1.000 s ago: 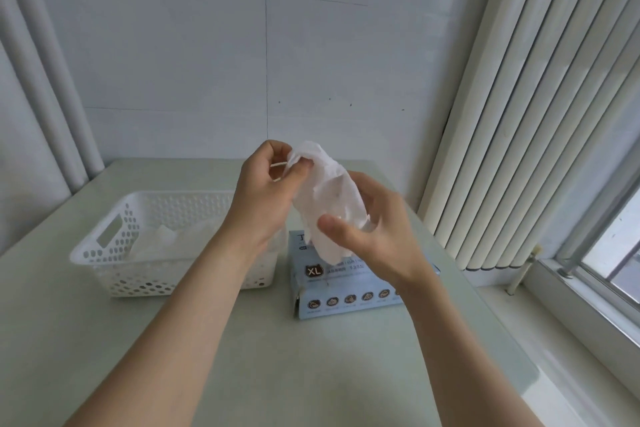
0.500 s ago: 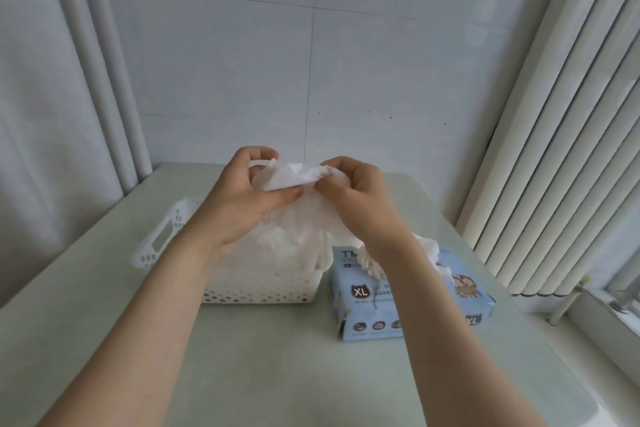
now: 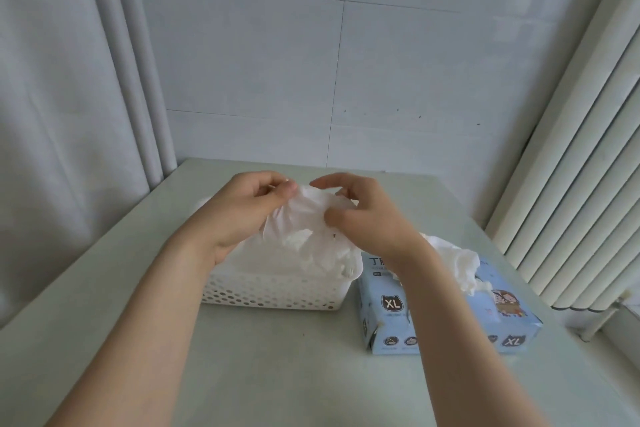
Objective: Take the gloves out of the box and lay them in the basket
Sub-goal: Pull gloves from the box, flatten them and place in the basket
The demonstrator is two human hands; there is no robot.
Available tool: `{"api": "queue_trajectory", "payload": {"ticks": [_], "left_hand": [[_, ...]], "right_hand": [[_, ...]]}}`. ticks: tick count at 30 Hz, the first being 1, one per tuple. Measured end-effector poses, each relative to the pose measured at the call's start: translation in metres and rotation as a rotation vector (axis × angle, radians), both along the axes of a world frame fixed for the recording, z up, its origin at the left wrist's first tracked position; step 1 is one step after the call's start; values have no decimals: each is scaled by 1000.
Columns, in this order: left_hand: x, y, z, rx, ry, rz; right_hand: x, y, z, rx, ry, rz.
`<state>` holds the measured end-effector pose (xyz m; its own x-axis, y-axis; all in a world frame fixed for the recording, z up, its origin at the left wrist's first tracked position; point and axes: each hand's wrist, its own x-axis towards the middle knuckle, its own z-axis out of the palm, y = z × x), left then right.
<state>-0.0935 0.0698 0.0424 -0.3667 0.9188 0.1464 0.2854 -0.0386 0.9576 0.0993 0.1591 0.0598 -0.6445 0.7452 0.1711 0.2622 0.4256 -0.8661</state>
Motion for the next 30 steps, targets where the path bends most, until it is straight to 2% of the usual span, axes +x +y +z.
{"api": "queue_trajectory", "payload": {"ticks": [5, 11, 13, 15, 18, 22, 25, 30], "left_hand": [[6, 4, 2, 199, -8, 155], [13, 12, 0, 315, 156, 346], [15, 15, 0, 320, 189, 372], [16, 15, -2, 344, 247, 387], [17, 11, -2, 380, 421, 403], [13, 6, 2, 465, 534, 468], [5, 2, 5, 494, 545, 519], [-1, 2, 5, 401, 526, 588]], "right_hand": [[-1, -1, -1, 3, -54, -69], [-3, 1, -4, 31, -49, -116], [0, 2, -2, -34, -10, -39], [2, 1, -2, -193, 72, 65], [7, 3, -2, -337, 105, 156], [14, 6, -1, -320, 105, 210], [15, 8, 1, -253, 152, 126], [12, 10, 1, -168, 173, 79]]}}
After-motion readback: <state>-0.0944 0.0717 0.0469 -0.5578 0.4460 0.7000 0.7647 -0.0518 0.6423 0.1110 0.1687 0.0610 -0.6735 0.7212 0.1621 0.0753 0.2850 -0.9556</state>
